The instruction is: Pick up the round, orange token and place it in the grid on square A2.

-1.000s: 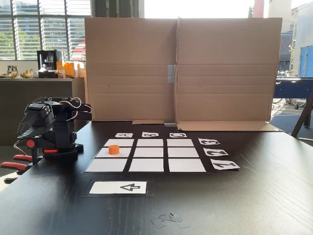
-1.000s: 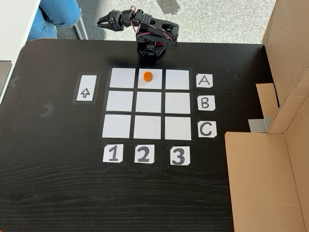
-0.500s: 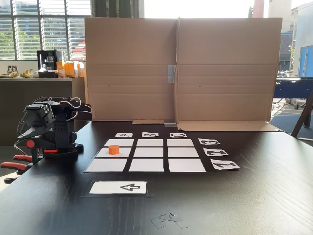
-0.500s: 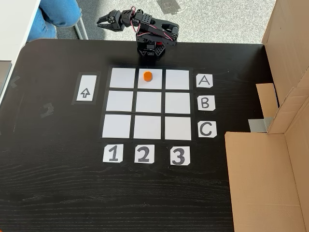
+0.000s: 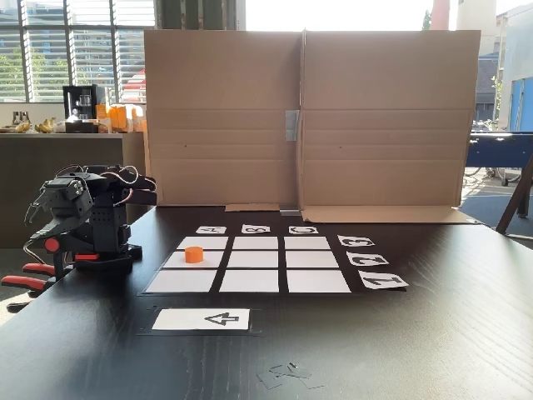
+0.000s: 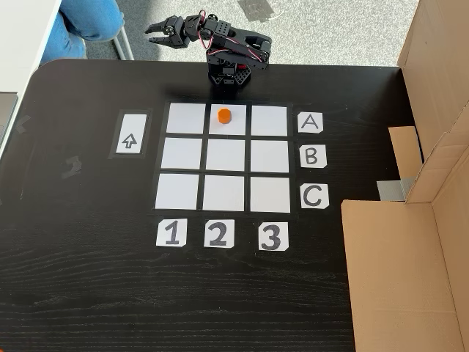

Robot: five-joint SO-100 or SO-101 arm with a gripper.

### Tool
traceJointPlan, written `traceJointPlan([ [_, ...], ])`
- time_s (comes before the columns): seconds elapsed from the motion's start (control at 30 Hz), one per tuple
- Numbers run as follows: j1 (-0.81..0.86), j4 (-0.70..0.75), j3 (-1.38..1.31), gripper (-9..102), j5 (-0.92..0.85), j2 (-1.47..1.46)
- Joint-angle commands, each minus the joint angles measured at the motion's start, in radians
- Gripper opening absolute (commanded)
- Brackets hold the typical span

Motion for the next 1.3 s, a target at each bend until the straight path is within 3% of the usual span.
traceJointPlan([
  [0.0,0.009,0.002,0.003,9,0.008,0.006],
  [0.33,-0.006,0.002,0.003,11,0.008,0.006],
  [0.47,-0.006,0.002,0.003,1,0.008,0.006],
  [1.27,-0.006,0.003,0.003,1,0.008,0.006],
])
